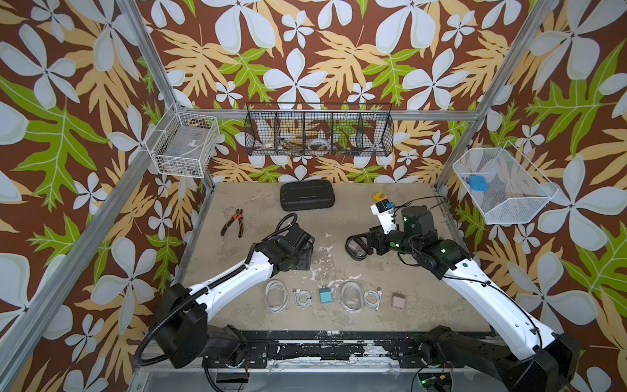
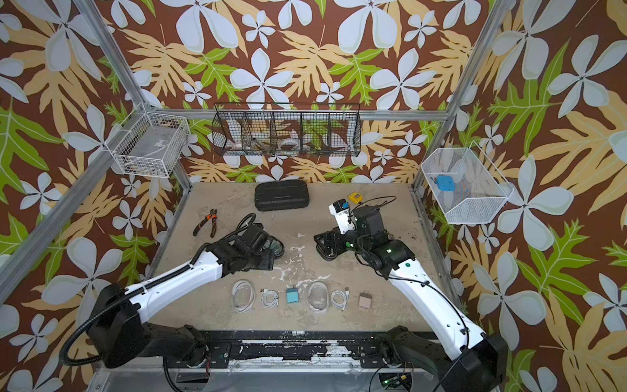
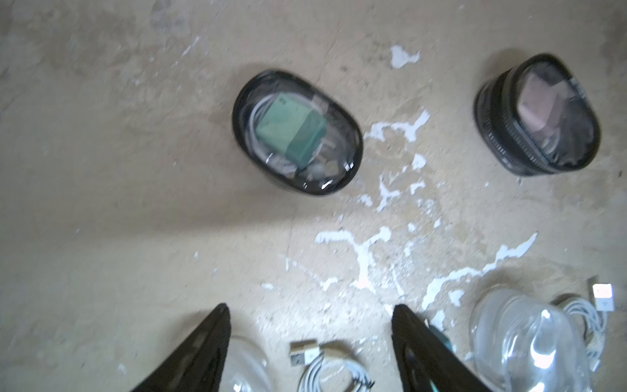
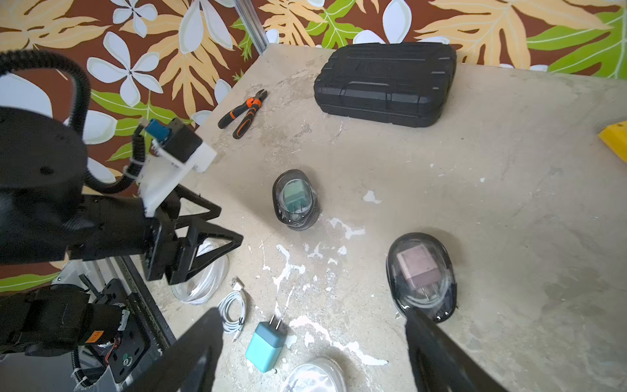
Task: Pack away charging kits
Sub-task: Pick up the storage bag at the center of the board.
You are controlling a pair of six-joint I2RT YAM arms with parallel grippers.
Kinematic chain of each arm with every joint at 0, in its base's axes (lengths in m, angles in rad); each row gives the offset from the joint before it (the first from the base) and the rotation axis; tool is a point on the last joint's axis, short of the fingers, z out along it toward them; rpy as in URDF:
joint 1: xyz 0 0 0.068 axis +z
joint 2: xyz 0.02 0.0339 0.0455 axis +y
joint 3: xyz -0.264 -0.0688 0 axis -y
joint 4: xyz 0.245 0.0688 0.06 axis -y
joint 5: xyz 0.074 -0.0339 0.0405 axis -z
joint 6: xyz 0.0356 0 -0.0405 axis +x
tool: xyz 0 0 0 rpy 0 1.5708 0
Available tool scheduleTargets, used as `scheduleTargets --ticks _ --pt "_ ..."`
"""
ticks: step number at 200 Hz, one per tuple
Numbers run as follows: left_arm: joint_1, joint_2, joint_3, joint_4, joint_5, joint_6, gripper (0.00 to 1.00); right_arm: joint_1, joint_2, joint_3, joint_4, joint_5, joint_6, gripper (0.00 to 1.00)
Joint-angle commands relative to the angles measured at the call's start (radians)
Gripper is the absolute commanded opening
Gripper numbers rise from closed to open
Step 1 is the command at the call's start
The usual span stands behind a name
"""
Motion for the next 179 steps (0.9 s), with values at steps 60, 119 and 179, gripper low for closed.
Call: scheduleTargets --ticks 60,119,179 --pt "-0.015 -0.029 -0.131 -0.170 -0.074 -0.129 0.79 0.022 0.047 -0.014 0.098 -0.068 0.023 0.84" --pt "-0.022 0.009 -0.141 -0.231 -0.068 -0.189 0.77 0.022 0.028 -0.044 0.115 -0.069 0.008 0.84" --pt "-0.042 0.048 -0.151 -0.217 -0.057 -0.235 0.77 0.023 0.007 -0.074 0.141 -0.087 -0.002 0.84"
